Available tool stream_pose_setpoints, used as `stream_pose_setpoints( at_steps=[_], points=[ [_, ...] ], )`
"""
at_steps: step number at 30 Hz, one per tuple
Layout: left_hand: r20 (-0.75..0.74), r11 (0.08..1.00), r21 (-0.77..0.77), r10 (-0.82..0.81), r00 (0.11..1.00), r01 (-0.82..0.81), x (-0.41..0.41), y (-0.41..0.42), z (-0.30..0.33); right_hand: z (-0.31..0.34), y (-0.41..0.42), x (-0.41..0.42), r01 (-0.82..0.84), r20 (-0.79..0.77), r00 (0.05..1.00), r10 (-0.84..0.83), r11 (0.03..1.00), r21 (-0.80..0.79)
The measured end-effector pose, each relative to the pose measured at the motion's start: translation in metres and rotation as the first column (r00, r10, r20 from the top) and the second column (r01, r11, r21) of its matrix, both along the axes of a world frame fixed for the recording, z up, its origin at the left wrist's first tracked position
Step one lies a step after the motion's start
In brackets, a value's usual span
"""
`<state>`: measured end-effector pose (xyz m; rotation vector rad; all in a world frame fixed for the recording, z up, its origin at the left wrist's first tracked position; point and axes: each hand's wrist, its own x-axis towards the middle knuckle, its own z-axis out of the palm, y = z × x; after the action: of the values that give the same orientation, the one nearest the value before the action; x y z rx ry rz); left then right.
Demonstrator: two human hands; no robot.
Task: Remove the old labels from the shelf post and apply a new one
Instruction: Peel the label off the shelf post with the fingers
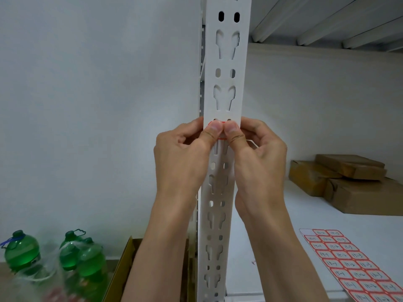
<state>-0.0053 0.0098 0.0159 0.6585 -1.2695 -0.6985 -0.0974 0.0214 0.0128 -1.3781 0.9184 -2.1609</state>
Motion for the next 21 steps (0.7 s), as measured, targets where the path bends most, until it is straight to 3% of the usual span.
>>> stream_pose_setpoints(
  at_steps=[7,10,17,21],
  points=[
    [0.068,1.0,0.018,-0.021,0.997,0.02,0.004,0.004,0.003,-0.001,0.01,-0.008,-0.175,-0.023,0.984,0.175,0.984,0.018],
    [0.085,0.998,-0.024,0.062,0.994,-0.061,-0.001,0.004,0.003,0.001,0.014,-0.015,-0.257,-0.073,0.963,0.259,0.966,0.036],
    [-0.019,0.997,-0.023,0.076,0.997,-0.076,-0.01,0.002,0.002,0.003,0.014,-0.026,-0.292,-0.192,0.933,0.304,0.952,0.09],
    [0.11,0.993,-0.055,0.112,0.988,-0.106,-0.006,0.004,0.005,0.003,0.015,-0.021,-0.274,-0.15,0.947,0.283,0.959,0.075]
  ],
)
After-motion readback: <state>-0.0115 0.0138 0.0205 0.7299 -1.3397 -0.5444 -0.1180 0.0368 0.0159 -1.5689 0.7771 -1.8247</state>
